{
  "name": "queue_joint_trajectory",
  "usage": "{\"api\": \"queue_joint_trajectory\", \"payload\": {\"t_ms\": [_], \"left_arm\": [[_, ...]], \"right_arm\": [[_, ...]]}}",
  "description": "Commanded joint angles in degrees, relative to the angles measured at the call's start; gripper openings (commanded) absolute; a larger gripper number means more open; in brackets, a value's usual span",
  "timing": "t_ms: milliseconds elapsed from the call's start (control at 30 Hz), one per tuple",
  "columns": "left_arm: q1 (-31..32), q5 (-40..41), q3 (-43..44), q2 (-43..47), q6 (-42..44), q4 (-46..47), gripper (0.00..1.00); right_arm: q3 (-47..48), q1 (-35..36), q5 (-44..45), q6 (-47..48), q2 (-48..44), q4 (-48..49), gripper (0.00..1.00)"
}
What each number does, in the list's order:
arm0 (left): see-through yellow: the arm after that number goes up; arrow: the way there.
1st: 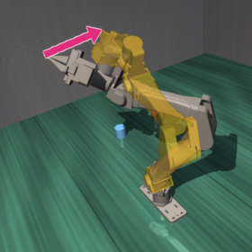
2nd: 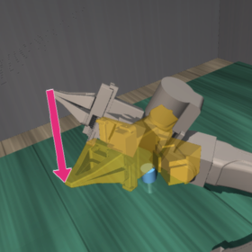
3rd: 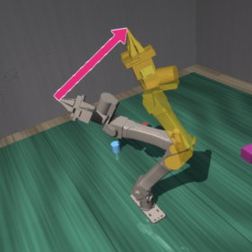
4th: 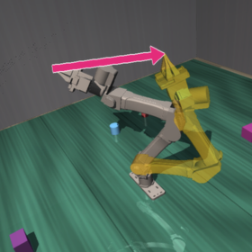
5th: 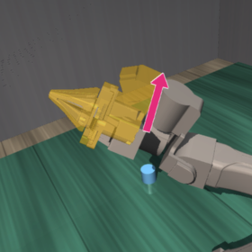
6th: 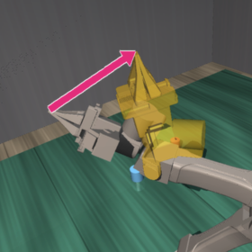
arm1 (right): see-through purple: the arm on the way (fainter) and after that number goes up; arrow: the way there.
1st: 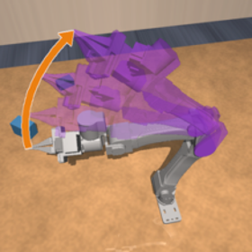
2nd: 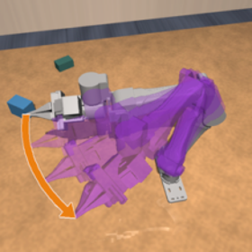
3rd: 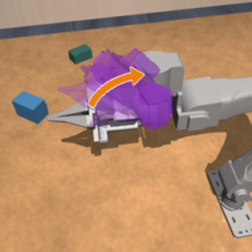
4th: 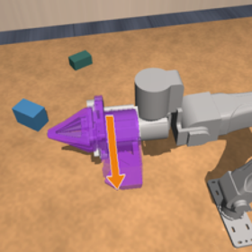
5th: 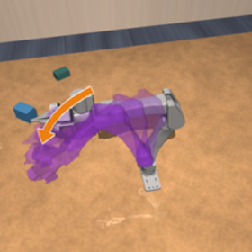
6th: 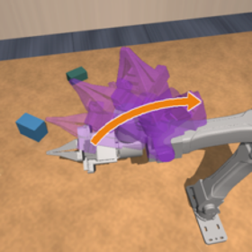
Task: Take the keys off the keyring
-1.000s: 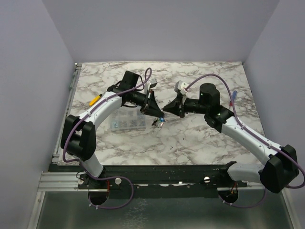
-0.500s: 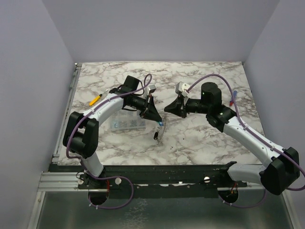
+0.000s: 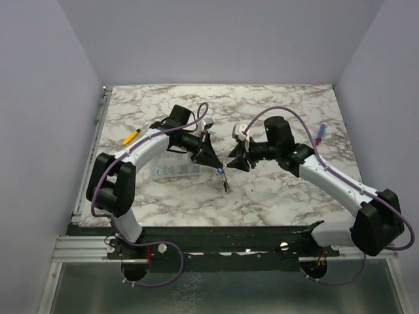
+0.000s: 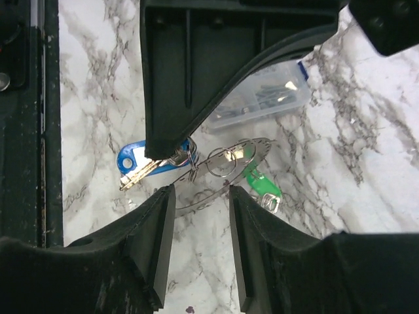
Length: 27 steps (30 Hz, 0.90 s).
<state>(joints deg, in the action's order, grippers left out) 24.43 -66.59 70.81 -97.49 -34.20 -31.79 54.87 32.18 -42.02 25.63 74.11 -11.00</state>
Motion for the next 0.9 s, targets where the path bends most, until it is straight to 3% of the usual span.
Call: {"api": "queue_joint_trajectory", "payload": {"t_ms": [0, 267, 867], "left_arm": [[-0.3, -3.6, -0.1, 2.0, 0.8, 0.7, 0.0], [-0.1, -4.0, -0.6, 2.2, 0.7, 0.6, 0.0], [0.3, -4.5, 0.0, 2.8, 0.4, 0.6, 0.0]], "right_arm": [[-0.6, -0.2, -2.9, 1.5, 2.1, -2.1, 0.49], [-3.1, -0.1, -6.2, -3.1, 1.9, 3.2, 0.54], [-1.7, 1.0, -4.5, -12.7, 6.6, 13.1, 0.59]]}}
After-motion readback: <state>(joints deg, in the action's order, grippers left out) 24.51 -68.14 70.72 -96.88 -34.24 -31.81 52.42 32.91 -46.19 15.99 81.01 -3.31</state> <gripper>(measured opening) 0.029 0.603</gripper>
